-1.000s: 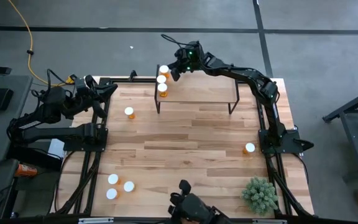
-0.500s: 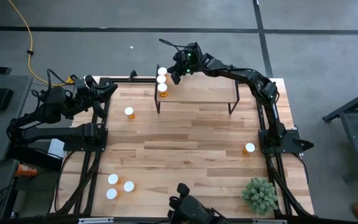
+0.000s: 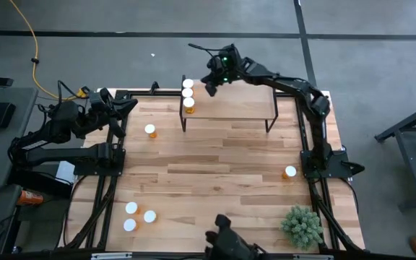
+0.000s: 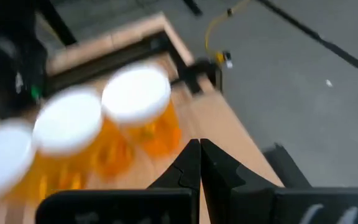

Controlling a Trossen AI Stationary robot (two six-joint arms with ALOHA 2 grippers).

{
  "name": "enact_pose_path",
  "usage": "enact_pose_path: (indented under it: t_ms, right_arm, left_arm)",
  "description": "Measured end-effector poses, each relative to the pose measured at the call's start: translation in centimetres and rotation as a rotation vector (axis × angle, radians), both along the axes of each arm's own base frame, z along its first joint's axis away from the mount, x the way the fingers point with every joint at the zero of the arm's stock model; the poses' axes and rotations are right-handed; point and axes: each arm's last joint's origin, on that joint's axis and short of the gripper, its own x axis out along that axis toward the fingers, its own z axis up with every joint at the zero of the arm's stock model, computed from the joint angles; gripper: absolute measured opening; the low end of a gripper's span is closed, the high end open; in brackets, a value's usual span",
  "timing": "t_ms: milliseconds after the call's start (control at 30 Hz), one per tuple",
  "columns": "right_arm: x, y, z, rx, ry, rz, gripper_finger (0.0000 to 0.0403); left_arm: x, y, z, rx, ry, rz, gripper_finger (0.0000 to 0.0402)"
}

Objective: Pick and place medicine bottles onto shelf by color
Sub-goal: Adjust the orange pill bottle on the shelf

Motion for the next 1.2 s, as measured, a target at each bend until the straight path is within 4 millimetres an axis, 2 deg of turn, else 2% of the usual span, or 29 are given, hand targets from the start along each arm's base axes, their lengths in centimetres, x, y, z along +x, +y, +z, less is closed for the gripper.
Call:
enact_pose_path:
  t_ms: [100, 167, 267, 367, 467, 800, 1200]
  right_arm:
    - [-1.0, 1.7, 0.9, 0.000, 0.107, 0.057, 0.0000]
    - [-0.9, 3.5, 1.1, 0.014, 0.163, 0.106, 0.0000]
    - [0.3, 6.2, 0.9, 0.013, 0.209, 0.159, 0.0000]
    - [2.3, 8.8, 0.4, -0.076, 0.231, 0.157, 0.0000]
    - [3.2, 10.8, 0.4, -0.137, 0.248, 0.151, 0.0000]
    - [3.5, 11.0, -0.2, -0.130, 0.282, 0.106, 0.0000]
    - [4.1, 11.5, 0.1, -0.147, 0.224, 0.124, 0.0000]
  left_arm:
    - [0.0, 0.0, 0.0, 0.001, 0.000, 0.000, 0.0000]
    - [0.0, 0.0, 0.0, 0.001, 0.001, 0.000, 0.0000]
    - [0.0, 0.0, 0.0, 0.001, 0.001, 0.000, 0.0000]
    - [0.0, 0.0, 0.0, 0.001, 0.000, 0.000, 0.0000]
    - [0.0, 0.0, 0.0, 0.000, -0.001, 0.000, 0.0000]
    - [0.0, 0.0, 0.0, -0.001, -0.001, 0.000, 0.0000]
    - [0.0, 0.0, 0.0, -0.013, -0.010, -0.001, 0.0000]
